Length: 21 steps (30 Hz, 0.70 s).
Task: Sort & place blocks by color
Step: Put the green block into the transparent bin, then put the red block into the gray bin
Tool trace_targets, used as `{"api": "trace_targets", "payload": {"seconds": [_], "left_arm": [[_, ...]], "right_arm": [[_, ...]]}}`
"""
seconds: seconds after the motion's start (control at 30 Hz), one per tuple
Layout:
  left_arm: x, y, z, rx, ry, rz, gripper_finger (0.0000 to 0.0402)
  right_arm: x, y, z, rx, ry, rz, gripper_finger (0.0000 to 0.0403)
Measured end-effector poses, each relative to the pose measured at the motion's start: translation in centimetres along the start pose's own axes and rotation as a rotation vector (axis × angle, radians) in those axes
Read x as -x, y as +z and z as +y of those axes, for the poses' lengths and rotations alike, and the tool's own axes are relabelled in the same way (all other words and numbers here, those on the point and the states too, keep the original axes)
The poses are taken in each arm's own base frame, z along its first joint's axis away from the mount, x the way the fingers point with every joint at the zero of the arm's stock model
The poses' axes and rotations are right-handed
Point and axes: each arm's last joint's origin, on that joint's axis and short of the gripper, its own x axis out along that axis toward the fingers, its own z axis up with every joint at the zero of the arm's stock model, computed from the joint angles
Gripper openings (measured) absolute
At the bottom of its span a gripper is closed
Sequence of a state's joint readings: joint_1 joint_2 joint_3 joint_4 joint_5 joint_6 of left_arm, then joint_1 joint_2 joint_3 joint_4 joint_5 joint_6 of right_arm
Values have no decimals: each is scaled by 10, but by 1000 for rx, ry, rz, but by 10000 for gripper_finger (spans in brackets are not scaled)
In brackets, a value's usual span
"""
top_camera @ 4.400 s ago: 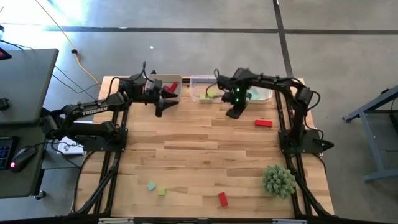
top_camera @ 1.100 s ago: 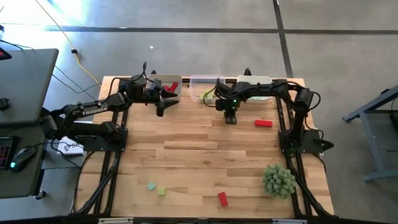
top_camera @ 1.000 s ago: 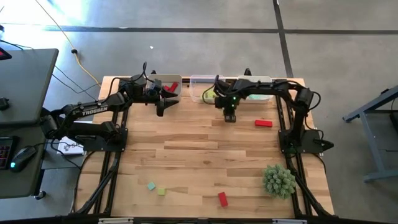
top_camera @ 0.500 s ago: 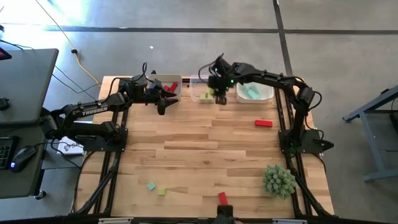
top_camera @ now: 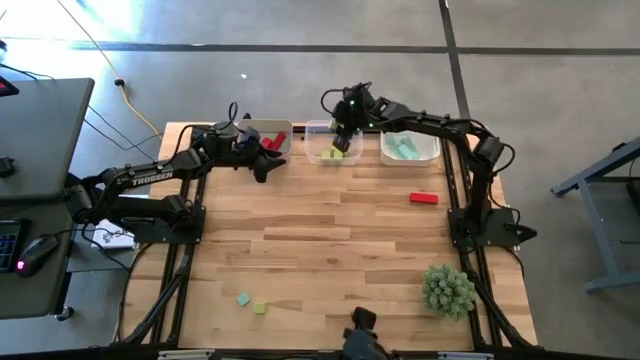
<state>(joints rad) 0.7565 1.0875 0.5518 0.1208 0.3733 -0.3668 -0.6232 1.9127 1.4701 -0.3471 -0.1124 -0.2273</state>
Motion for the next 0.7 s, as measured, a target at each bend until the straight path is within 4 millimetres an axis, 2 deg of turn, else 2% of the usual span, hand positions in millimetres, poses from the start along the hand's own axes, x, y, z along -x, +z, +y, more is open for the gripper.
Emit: {"api": "trace_targets", "payload": {"seconds": [0.3,0.37,0.57,0.7], "left_arm": [[-1,-1,-5,-36,-19,8,197],[-1,-2,-6,-63,-24,9,197],[-2,-2,-7,-70,-29,12,197],[-2,-2,-7,-69,-29,13,197]], "right_arm": [[-18,-20,18,-32,-16,116,95],[-18,-19,20,-42,-34,116,114],[-13,-13,21,-99,-74,149,213],[-3,-6,27,-144,-55,219,228]]}}
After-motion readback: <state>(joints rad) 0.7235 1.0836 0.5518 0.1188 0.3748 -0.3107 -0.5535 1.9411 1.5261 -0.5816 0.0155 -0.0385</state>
